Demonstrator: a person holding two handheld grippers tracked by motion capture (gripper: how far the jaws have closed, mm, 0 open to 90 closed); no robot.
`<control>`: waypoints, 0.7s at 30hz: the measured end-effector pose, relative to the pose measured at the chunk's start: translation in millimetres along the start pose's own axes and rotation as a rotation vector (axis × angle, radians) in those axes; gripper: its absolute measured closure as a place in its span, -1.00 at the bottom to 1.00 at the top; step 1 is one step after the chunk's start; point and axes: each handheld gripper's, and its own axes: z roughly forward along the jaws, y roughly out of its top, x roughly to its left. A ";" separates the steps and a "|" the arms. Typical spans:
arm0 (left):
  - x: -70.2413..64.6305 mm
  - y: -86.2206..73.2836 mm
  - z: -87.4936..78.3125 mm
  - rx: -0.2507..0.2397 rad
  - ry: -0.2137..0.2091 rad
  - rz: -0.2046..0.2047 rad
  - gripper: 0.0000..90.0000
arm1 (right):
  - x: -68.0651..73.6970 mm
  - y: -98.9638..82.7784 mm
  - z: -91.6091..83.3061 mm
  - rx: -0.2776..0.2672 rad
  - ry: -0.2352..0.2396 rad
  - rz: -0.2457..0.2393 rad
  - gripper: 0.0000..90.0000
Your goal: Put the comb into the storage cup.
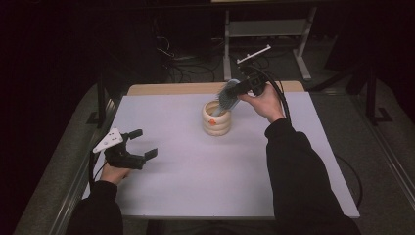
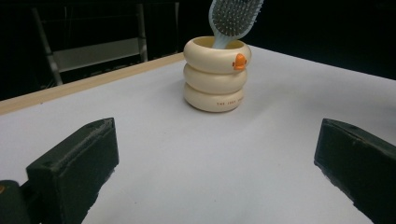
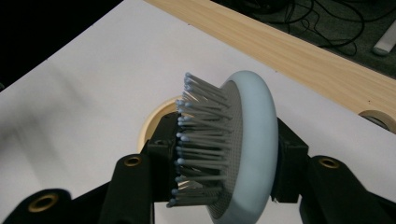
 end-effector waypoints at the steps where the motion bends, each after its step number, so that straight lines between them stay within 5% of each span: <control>1: -0.1 0.1 0.0 -0.003 0.001 -0.001 -1.00 | -0.2 -0.3 0.1 -0.001 0.003 0.001 0.10; 21: 2.3 -0.4 0.7 0.000 0.006 -0.018 -1.00 | -1.7 -9.0 -3.4 0.002 -0.059 -0.052 -1.00</control>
